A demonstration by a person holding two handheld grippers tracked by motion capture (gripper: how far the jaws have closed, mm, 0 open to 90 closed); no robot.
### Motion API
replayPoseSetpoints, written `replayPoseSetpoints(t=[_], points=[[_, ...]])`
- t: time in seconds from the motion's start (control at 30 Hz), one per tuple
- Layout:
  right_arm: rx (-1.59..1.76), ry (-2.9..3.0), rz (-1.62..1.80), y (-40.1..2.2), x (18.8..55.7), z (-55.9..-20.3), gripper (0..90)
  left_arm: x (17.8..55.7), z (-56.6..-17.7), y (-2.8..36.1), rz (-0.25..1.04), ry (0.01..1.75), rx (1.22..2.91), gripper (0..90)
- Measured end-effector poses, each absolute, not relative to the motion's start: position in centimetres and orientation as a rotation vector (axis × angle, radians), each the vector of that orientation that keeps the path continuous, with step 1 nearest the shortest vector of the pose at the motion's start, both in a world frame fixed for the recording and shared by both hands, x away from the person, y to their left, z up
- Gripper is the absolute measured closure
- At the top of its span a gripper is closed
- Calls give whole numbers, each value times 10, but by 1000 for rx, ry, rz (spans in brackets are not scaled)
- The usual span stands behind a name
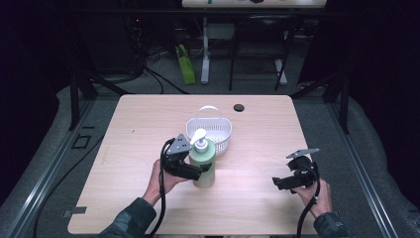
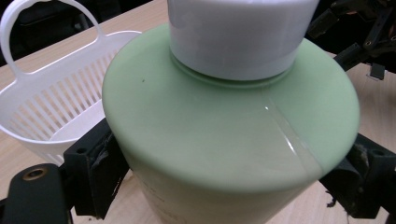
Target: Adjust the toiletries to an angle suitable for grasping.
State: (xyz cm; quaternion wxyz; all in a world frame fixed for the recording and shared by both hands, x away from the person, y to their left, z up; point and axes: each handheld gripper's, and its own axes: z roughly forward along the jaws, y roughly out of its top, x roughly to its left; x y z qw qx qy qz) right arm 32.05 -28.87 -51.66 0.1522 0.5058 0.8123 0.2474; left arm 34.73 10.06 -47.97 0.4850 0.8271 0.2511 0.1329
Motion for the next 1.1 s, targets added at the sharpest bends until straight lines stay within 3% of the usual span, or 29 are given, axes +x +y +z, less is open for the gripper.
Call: replayPoseSetpoints(t=[0.4,0.67,1.1], points=[[1445,2336,704,-288,320,-517,0,351,-481,107,324,631,1998,116],[1442,2332,706,-289,320,-516,0,347,-478,104,310,659,1993,1],[1436,2342,699,-288,321,-518,0,343,-468,107,318,685,1937,0]])
